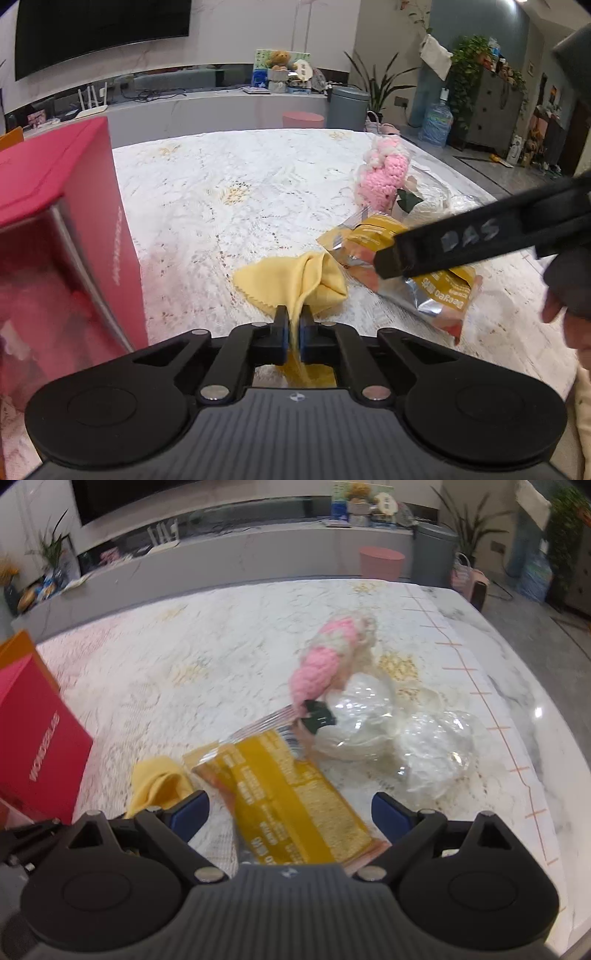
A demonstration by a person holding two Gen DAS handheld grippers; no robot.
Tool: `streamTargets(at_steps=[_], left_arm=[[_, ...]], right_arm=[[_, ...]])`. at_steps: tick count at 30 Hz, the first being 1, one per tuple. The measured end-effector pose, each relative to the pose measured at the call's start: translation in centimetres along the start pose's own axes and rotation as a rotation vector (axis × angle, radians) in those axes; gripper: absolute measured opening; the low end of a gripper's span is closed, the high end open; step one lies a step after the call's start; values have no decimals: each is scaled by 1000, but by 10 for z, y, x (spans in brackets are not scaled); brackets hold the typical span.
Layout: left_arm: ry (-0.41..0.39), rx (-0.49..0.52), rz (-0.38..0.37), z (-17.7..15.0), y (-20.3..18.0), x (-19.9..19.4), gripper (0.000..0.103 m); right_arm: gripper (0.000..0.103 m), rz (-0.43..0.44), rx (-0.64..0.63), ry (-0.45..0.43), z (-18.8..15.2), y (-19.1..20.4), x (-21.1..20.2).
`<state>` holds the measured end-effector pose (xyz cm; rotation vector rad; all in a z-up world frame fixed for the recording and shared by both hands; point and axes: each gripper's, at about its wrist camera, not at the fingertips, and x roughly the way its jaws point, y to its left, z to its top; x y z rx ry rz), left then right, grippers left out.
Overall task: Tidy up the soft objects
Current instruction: 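Grasp the yellow cloth with the left tool while the right tool grasps the yellow snack bag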
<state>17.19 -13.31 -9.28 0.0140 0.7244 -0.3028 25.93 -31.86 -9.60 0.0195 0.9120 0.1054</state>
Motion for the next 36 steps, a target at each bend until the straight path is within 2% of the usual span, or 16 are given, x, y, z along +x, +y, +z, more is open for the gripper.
streamTargets(at_steps=[5,10,16,20,22,25,26,33,36], left_arm=[[-28,20,1,-1,4,-14,5],[-47,5,-10,3,10,-16,5],[-67,-49,-102,0,18,-20,5],[-89,29,-114,-16,11,-24,5],[-110,33,-133,-16,9,-29,5],[-170,24,-173,-14,10,-38,5],[-183,18,-178,-14,10,-38,5],[-196,4,-185,-14,10,-32,5],[-193,17,-161,-13,5,-36,5]], right_arm=[[94,-92,-51,-27,-2,10,8],[95,-56,-5,17,-5,7,24],[95,-99,-28,17,-7,16,36],[90,-99,-9,21,-7,14,33],[89,-100,2,24,-8,13,32],[79,-105,-1,35,-7,15,30],[70,-101,-8,36,-6,16,27],[61,-70,-29,50,-1,17,15],[61,-100,-25,27,4,16,6]])
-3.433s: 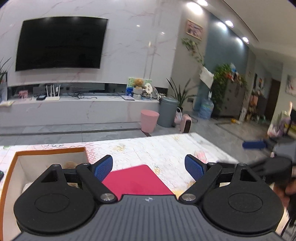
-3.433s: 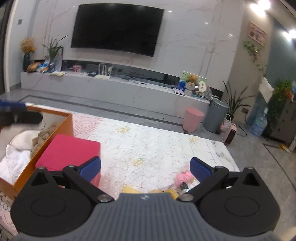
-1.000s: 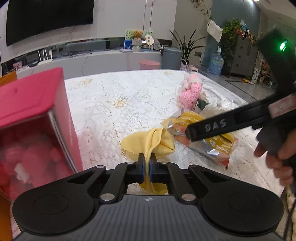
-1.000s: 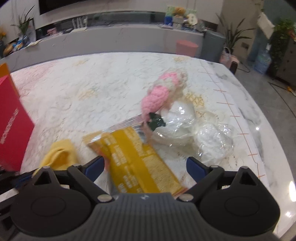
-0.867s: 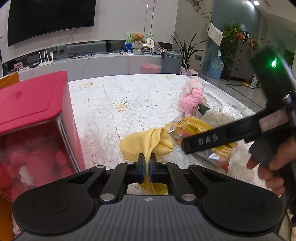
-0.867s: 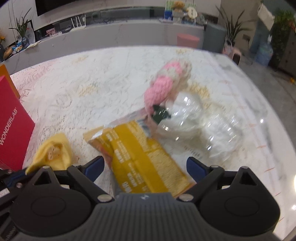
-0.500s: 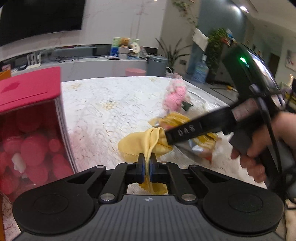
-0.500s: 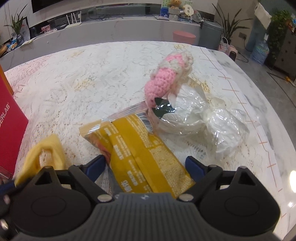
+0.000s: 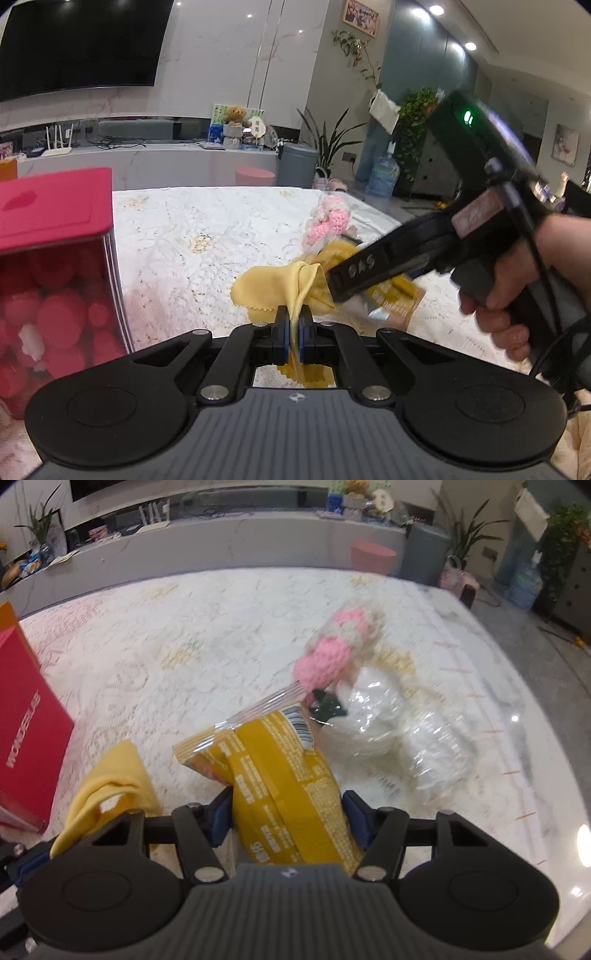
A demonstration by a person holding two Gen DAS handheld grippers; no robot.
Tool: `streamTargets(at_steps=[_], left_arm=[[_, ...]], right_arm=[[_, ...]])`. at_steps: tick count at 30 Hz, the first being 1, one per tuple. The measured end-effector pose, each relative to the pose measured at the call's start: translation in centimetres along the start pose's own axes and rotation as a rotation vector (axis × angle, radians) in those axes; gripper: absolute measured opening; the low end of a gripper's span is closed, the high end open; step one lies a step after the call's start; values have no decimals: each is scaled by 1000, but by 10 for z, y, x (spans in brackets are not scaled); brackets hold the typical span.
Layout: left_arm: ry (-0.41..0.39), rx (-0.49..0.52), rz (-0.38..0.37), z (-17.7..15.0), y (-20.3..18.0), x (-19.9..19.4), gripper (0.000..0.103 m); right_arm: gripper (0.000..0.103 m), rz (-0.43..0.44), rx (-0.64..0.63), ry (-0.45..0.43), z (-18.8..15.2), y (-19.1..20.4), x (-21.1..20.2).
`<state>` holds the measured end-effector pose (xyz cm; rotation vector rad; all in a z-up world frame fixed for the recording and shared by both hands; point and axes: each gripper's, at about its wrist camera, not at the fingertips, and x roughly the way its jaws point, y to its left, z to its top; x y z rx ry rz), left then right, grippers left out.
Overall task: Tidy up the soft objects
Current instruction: 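Grasp the yellow cloth with the left tool while the right tool grasps the yellow snack bag, then carry the yellow cloth into the box and open the left tool while the right tool carries the bag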
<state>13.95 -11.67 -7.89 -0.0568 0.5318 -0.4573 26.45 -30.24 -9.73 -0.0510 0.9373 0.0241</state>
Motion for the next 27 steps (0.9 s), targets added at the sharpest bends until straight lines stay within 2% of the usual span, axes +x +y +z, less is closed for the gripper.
streamTargets(at_steps=[2,5,10,16,20,27], left_arm=[[6,-1,21,1,-4,-2,4],[-23,11,6,5,-10,-8,4],[-58,41,40,9,-21,-20,4],[-12,-20,-68,17,-14,-43,4],[-53,15,-8,40,-7,-68,4],[-114,-31,130,65,18,-117,4]], right_arm=[[61,0,7,-20,3,-3,-9],[61,45,22,-55,4,-5,-23],[61,100,48,-110,9,-10,-40],[61,169,81,-144,10,-17,-53],[61,181,89,-173,11,-22,-63],[61,205,74,-194,13,-14,-71]])
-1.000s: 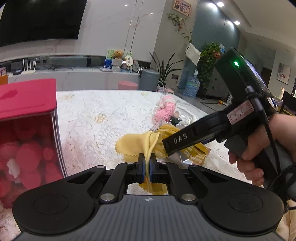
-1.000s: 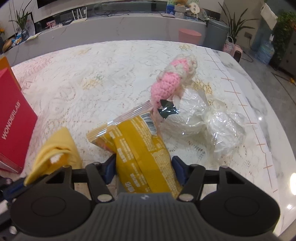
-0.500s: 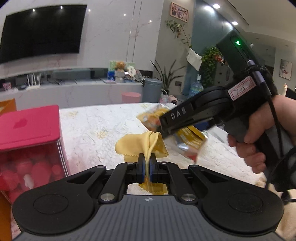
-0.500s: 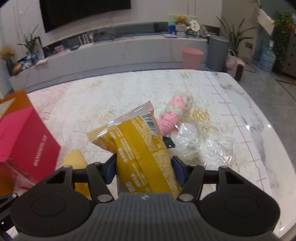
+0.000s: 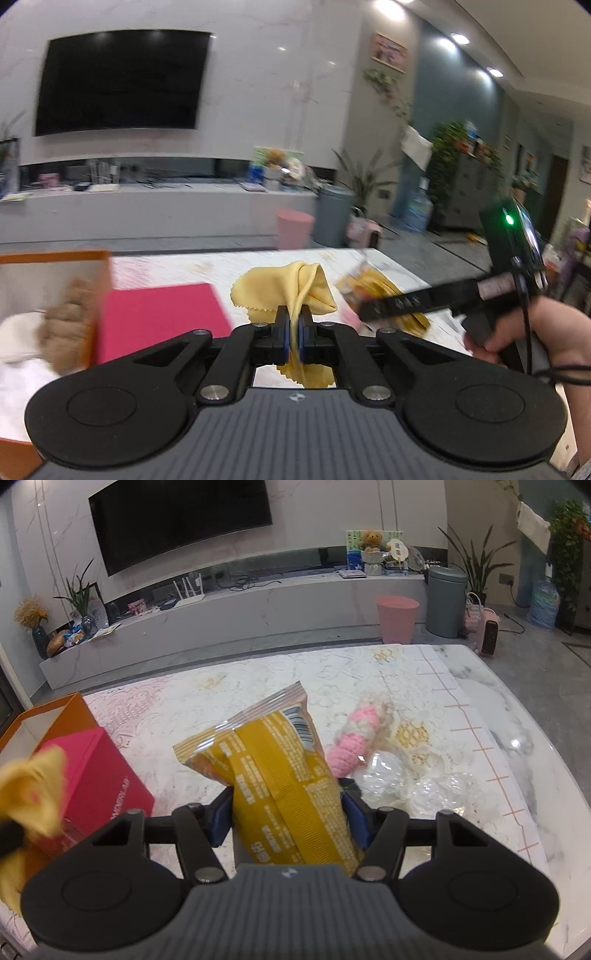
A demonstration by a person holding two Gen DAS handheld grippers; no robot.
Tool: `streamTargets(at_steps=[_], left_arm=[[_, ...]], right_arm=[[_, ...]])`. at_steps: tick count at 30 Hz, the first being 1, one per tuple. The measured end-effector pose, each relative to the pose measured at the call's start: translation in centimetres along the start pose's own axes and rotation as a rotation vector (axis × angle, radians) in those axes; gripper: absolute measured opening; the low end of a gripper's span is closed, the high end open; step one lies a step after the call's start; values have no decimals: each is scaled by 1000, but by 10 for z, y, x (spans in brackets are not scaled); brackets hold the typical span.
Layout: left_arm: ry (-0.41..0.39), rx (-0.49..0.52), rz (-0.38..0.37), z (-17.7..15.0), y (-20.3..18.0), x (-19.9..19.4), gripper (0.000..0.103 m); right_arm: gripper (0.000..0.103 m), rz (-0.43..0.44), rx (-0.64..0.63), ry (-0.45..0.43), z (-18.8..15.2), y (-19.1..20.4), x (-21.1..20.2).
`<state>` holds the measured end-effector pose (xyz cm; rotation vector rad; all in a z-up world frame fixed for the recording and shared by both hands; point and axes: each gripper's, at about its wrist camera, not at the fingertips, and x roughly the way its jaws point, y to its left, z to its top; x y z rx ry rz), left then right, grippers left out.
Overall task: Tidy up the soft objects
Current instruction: 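Carry the yellow cloth into the box and open the left tool while the right tool carries the bag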
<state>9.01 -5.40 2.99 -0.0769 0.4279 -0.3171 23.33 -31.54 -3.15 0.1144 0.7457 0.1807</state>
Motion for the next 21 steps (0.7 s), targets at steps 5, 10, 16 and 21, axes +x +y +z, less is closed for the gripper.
streamTargets(at_steps=[5,10,16,21], left_arm=[[6,29,119,6,24,-21,5],[-8,-71,177,10,67,-41,4],[-37,-103,257,22,111,-56,5],[-27,-118,332,21,144,-60,5]], right_arm=[[61,63,-44,-43,3,25,-12],[61,144,-59,-83,6,58,-23],[61,172,-111,-143,9,105,-31],[61,202,-147,-193,3,140,-36]])
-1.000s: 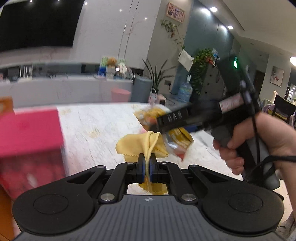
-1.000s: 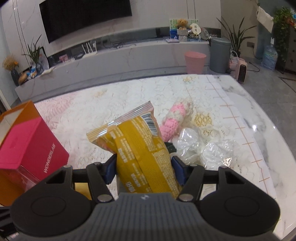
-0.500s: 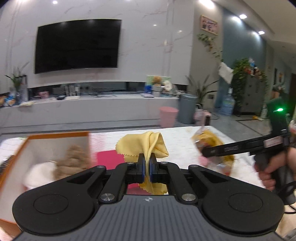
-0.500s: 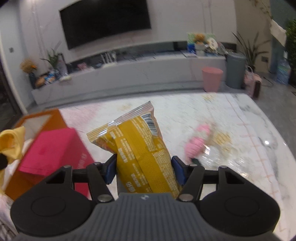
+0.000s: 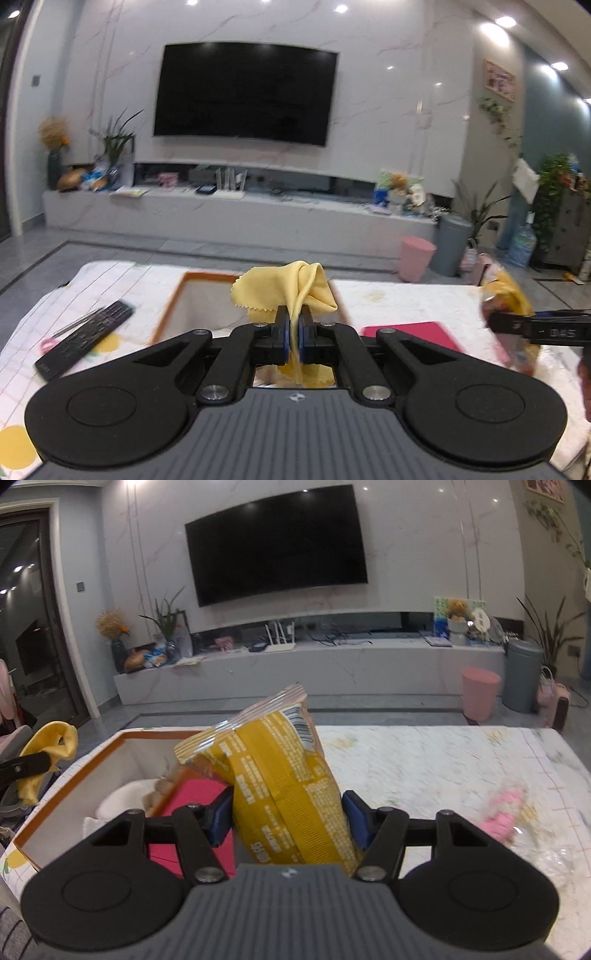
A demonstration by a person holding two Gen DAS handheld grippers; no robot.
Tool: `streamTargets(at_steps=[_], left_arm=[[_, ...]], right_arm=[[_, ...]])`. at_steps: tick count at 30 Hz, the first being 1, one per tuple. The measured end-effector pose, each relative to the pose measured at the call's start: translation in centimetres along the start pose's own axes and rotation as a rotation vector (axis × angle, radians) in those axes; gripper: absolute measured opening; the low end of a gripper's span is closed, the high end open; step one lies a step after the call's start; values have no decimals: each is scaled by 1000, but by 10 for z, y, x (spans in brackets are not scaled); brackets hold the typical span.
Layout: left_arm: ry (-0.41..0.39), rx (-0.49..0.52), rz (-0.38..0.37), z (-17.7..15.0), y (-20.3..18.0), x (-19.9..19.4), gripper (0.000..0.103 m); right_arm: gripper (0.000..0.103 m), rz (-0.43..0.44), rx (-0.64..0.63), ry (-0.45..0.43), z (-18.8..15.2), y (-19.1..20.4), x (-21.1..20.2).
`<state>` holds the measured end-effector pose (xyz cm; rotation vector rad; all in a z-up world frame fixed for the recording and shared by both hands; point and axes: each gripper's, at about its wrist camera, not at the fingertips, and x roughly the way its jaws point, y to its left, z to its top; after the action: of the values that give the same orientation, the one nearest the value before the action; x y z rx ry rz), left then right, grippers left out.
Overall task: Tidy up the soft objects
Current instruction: 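Carry the yellow cloth into the box and open the left tool while the right tool carries the bag, then lower the yellow snack bag into the box and open the right tool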
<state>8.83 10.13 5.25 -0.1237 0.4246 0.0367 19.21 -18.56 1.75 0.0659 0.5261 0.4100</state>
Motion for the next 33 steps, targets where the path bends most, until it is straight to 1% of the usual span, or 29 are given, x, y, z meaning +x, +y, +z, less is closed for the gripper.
streamTargets(at_steps=[4,6,7,8,9,11,13,14,16,19,23,25,26,27,28,29,31,33], left_arm=[[53,-6,5,-9,26,9,5],[8,30,-29,-17,35,9,5],[23,46,-30,-21,37,13,5],[60,51,-20,-21,39,17,5],[101,44,-10,-23,41,24,5],[165,13,-21,-27,48,34,5],[229,-12,-28,-33,55,43,5],[255,-20,-14,-34,55,47,5],[274,-12,15,-37,57,51,5],[297,-12,27,-39,61,55,6],[286,7,61,-42,58,55,7],[280,19,66,-41,59,55,21],[276,26,64,-40,57,55,43],[265,39,65,-40,56,52,67],[252,52,65,-38,55,52,79],[234,66,69,-38,53,50,88],[191,103,57,-38,48,44,88],[173,114,39,-37,46,41,88]], right_arm=[[61,-1,-44,-20,-6,24,2],[61,64,0,-11,-8,28,1],[61,110,19,-11,-8,30,0],[61,138,23,-17,-8,34,-1],[61,137,15,-28,-8,40,-2],[61,132,-20,-50,-8,52,-6],[61,152,-33,-67,-9,63,-12],[61,162,-37,-74,-9,67,-15],[61,165,-53,-89,-10,75,-19],[61,130,-117,-110,-12,83,-22],[61,102,-153,-110,-15,87,-23],[61,95,-157,-111,-15,86,-23],[61,99,-151,-109,-15,85,-24],[61,105,-146,-107,-15,85,-24],[61,111,-145,-106,-14,86,-23],[61,112,-149,-106,-13,88,-24],[61,109,-162,-108,-13,91,-25],[61,115,-166,-105,-13,91,-24]])
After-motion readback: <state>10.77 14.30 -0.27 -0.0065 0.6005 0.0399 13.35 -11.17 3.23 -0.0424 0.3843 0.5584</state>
